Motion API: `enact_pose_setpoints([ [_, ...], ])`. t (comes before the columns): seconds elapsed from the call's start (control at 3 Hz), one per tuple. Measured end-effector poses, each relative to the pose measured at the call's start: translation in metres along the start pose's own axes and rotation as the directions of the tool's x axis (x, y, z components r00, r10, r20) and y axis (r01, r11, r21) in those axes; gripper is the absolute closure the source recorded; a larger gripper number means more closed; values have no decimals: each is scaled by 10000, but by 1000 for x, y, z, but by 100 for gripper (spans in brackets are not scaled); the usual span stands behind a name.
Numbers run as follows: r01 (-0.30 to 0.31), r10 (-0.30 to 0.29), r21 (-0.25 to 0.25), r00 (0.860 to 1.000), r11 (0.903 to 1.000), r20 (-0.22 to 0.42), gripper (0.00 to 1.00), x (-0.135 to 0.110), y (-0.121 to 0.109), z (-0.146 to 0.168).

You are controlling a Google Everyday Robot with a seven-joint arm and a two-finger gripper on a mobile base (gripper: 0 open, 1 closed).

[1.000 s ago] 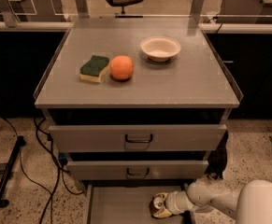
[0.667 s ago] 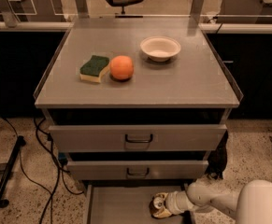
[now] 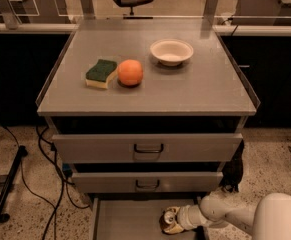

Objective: Place orange can into bottom drawer

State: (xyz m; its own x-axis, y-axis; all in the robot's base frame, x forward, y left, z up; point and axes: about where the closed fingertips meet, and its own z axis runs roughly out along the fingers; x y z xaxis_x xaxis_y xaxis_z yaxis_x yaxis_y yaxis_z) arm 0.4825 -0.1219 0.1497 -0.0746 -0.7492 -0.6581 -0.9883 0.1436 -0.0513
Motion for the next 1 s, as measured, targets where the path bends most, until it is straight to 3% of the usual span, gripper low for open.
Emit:
enact_pose_setpoints([
  [0.67, 0, 0, -1, 10000, 10000, 0, 12, 0, 0, 0],
  [1.0, 0, 0, -3, 10000, 10000, 1, 0, 0, 0, 0],
])
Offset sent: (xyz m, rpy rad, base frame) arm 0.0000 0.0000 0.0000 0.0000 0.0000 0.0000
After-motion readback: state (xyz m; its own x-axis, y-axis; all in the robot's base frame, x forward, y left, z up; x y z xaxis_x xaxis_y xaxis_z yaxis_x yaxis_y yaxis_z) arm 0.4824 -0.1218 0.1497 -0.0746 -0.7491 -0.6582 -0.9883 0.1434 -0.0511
